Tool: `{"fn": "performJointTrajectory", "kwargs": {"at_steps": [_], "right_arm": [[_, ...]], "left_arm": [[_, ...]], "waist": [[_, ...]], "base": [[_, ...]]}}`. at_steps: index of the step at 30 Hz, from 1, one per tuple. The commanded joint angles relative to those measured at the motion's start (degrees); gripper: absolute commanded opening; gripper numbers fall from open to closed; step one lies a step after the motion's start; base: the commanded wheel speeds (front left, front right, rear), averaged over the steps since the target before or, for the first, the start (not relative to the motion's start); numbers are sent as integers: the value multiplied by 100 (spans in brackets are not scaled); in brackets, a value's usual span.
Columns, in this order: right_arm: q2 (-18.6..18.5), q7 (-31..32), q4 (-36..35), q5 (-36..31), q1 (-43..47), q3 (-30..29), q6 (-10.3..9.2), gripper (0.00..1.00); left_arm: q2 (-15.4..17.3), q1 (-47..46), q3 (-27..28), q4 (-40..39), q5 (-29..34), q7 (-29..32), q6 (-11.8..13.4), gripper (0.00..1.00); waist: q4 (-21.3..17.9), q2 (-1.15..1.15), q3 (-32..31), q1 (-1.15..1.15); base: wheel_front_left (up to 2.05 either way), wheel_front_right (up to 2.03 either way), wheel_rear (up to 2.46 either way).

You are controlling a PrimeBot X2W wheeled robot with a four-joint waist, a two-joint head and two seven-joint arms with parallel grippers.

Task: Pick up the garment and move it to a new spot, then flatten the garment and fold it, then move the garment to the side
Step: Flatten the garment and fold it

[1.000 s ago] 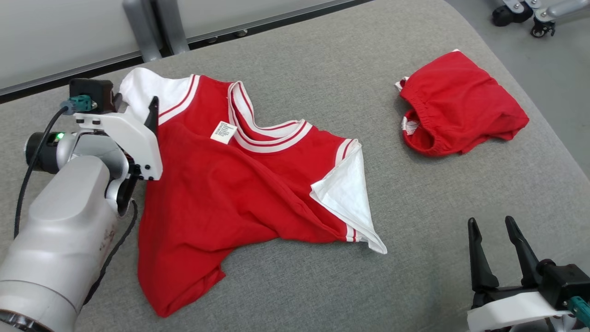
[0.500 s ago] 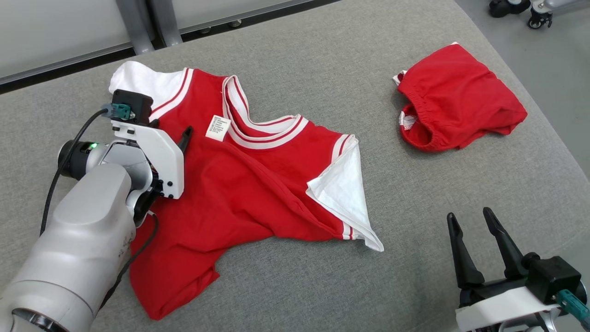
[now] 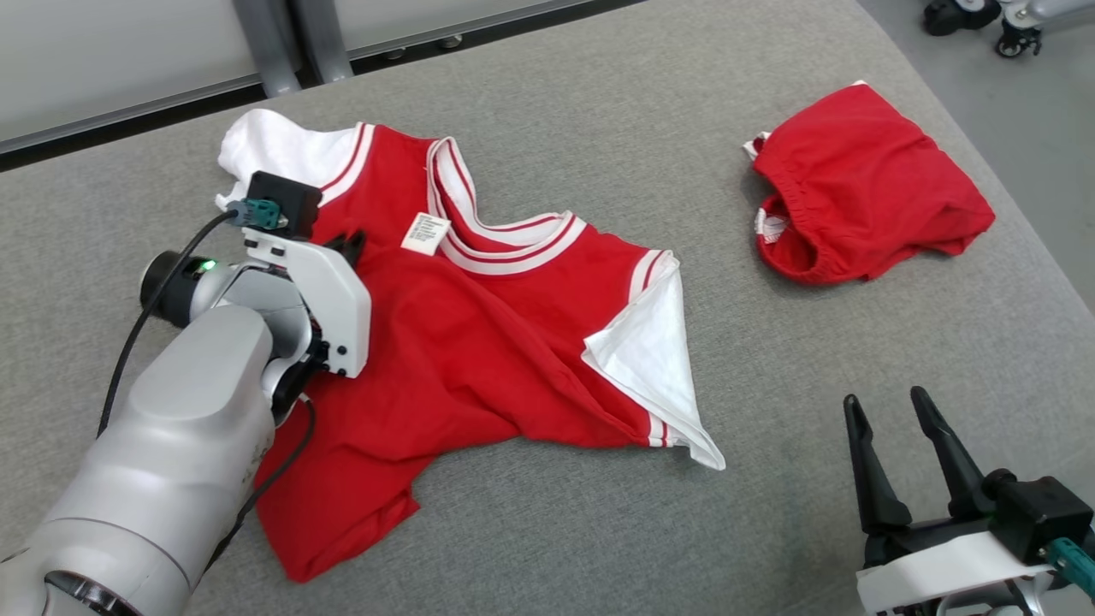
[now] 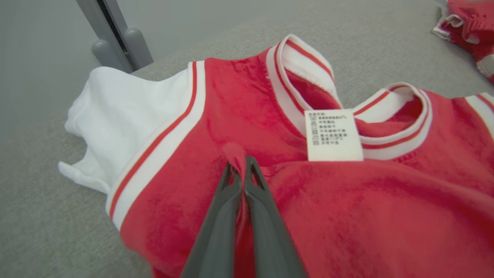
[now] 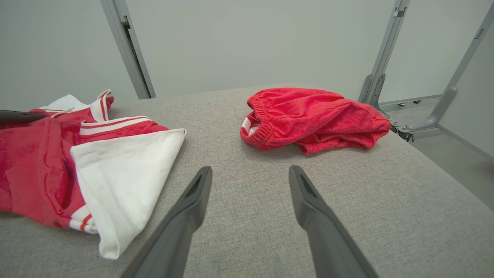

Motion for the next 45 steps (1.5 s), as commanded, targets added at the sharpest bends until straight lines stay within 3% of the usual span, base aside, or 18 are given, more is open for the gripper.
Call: {"fn": "performJointTrajectory", "kwargs": {"at_steps": [1,4,6,10,13,19,23,29,30,31,39,43,45], "right_arm": [[-28,-32,-15,-7,-25,-66,-2,100],[-28,-32,-25,12,39,-191,-2,100],[-31,-31,-2,-27,232,-359,-2,100],[-28,-32,8,-124,520,-549,-2,100],[-30,-32,-19,-196,671,-612,-2,100],[-31,-32,-17,-286,817,-626,-2,100],[-29,-32,-2,-320,886,-621,-2,100],[-29,-32,26,-346,968,-605,-2,100],[-29,-32,24,-350,979,-606,-2,100],[-29,-32,29,-354,999,-602,-2,100],[-29,-32,18,-375,1014,-596,-2,100],[-29,-32,-12,-390,1005,-626,-2,100],[-28,-32,-21,-397,964,-618,-2,100]], "left_arm": [[-2,-17,-35,-94,60,-109,-27,0],[-27,43,33,-444,-36,-447,-52,0],[34,541,-56,-1127,-169,-558,-85,0],[606,1592,-327,-2645,-438,-219,-86,0],[1216,2582,-386,-4012,-704,52,255,0],[2169,4331,-365,-6130,-1233,163,1296,0],[2359,4886,-402,-6687,-1320,28,1644,0],[2375,5259,-253,-6671,-1452,-310,1879,0],[2356,5293,-209,-6656,-1476,-370,1903,33],[2331,5341,-189,-6648,-1516,-408,1902,98],[2332,5645,-155,-6998,-1955,-416,1571,100],[2456,5709,195,-7353,-2211,-703,1476,100],[2517,5597,394,-7425,-2221,-825,1544,100]], "waist": [[76,0,-7,0],[220,0,-81,0],[427,0,-319,0],[771,0,-692,0],[1000,0,-910,0],[1376,0,-1267,0],[1603,0,-1415,0],[1779,0,-1568,0],[1798,0,-1585,0],[1811,0,-1608,0],[1813,0,-1650,0],[1801,0,-1634,0],[1782,0,-1598,0]], "base": [[0,0,0],[0,0,0],[0,0,0],[0,0,0],[0,0,0],[0,0,0],[0,0,0],[0,0,0],[0,0,0],[0,0,0],[0,0,0],[0,0,0],[0,0,0]]}}
